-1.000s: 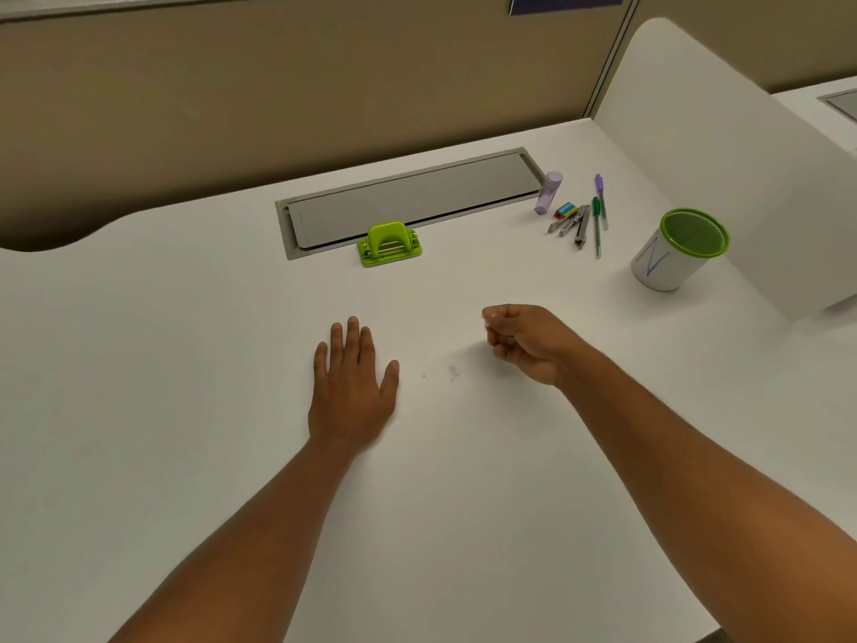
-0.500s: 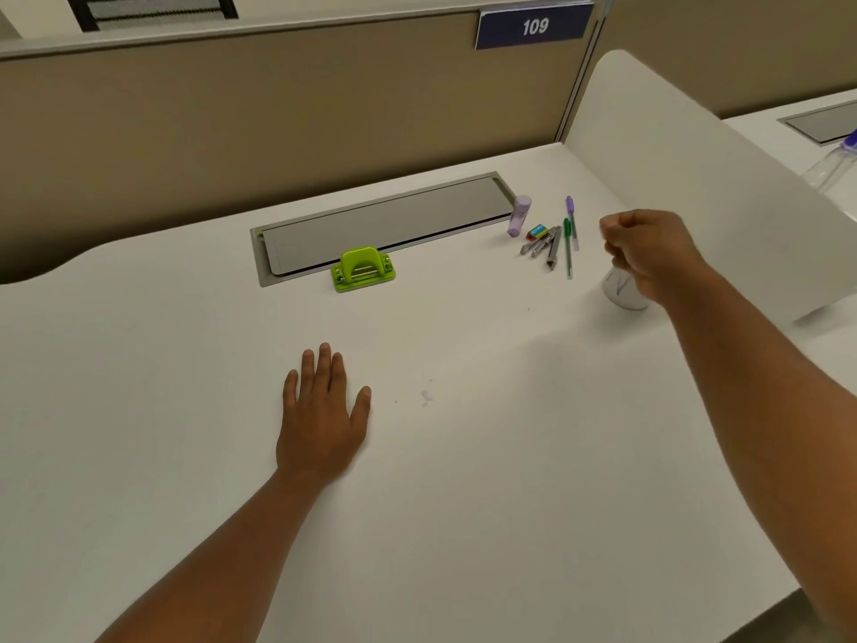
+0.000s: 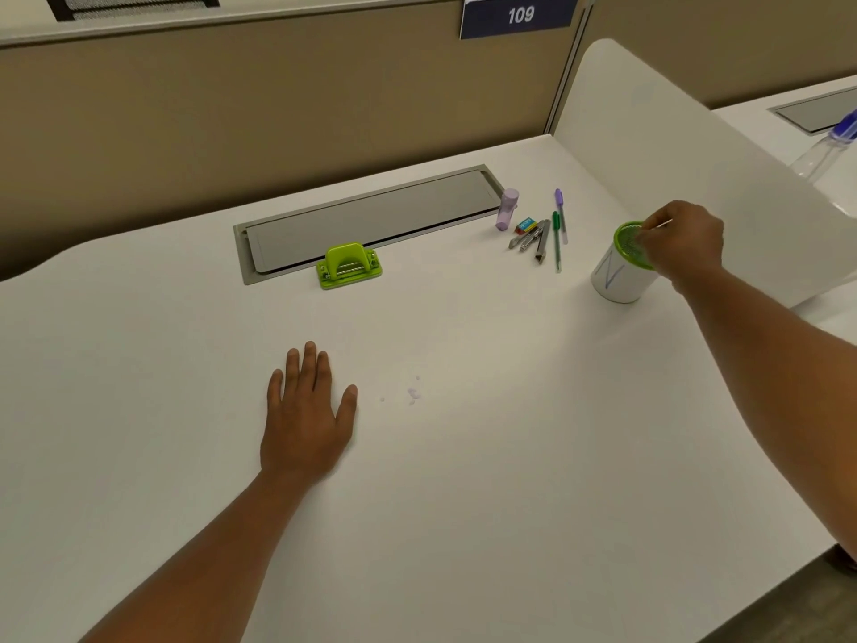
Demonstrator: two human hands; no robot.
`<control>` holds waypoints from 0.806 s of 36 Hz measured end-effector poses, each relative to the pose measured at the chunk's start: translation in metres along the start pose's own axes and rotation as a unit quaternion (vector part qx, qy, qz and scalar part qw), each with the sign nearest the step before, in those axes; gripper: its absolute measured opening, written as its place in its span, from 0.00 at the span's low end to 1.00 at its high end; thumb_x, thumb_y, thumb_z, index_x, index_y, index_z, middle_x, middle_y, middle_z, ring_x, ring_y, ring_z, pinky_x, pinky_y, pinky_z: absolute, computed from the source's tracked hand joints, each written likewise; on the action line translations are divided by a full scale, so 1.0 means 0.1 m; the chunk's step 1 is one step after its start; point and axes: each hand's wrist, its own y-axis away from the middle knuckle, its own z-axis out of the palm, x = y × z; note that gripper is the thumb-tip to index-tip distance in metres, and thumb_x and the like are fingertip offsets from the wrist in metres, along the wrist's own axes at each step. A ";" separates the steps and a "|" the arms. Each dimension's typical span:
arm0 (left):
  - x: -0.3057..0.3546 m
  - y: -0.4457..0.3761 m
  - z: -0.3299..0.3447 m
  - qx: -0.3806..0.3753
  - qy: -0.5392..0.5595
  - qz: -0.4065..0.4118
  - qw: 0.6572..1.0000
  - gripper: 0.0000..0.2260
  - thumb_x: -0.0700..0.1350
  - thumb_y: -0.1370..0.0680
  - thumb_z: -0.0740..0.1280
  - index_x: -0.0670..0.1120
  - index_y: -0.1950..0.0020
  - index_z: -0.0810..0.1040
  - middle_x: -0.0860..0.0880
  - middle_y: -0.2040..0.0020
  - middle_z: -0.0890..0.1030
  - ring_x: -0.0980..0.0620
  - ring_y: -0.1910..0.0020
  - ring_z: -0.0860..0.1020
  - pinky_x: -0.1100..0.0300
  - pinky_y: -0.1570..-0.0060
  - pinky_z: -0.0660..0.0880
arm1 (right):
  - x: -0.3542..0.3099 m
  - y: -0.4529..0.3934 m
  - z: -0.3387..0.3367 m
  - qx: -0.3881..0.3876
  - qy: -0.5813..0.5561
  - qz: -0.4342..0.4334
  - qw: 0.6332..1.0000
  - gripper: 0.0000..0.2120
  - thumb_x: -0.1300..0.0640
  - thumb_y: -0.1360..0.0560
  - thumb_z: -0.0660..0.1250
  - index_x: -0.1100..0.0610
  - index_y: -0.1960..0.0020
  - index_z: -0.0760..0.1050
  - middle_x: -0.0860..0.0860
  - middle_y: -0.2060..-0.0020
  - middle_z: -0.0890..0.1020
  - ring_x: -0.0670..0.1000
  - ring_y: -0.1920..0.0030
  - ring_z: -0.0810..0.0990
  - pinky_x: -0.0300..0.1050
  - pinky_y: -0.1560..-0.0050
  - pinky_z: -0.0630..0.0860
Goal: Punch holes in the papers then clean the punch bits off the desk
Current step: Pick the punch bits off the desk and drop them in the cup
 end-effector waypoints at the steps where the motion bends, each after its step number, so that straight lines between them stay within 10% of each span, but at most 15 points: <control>1: 0.00 0.00 0.00 -0.001 0.000 0.000 1.000 0.33 0.62 0.20 0.44 0.44 0.21 0.57 0.47 0.19 0.52 0.48 0.20 0.47 0.48 0.22 0.48 | 0.00 0.00 0.01 -0.005 0.007 -0.002 1.000 0.09 0.61 0.28 0.64 0.58 0.52 0.81 0.55 0.51 0.83 0.59 0.47 0.79 0.52 0.49 0.79; 15: -0.01 0.01 -0.02 0.000 0.005 0.002 1.000 0.33 0.62 0.20 0.44 0.43 0.21 0.58 0.46 0.19 0.53 0.48 0.20 0.48 0.47 0.22 0.48 | -0.23 0.30 0.27 0.001 0.043 -0.117 0.992 0.15 0.59 0.27 0.62 0.56 0.43 0.81 0.58 0.47 0.82 0.60 0.45 0.79 0.49 0.46 0.73; 29: 0.00 0.00 -0.02 -0.006 0.010 0.003 1.000 0.33 0.62 0.20 0.44 0.44 0.20 0.56 0.48 0.19 0.50 0.49 0.20 0.46 0.48 0.22 0.47 | -0.10 0.99 1.13 -0.170 0.118 -0.212 0.955 0.19 0.62 0.20 0.57 0.56 0.32 0.76 0.60 0.47 0.77 0.61 0.45 0.77 0.46 0.48 0.72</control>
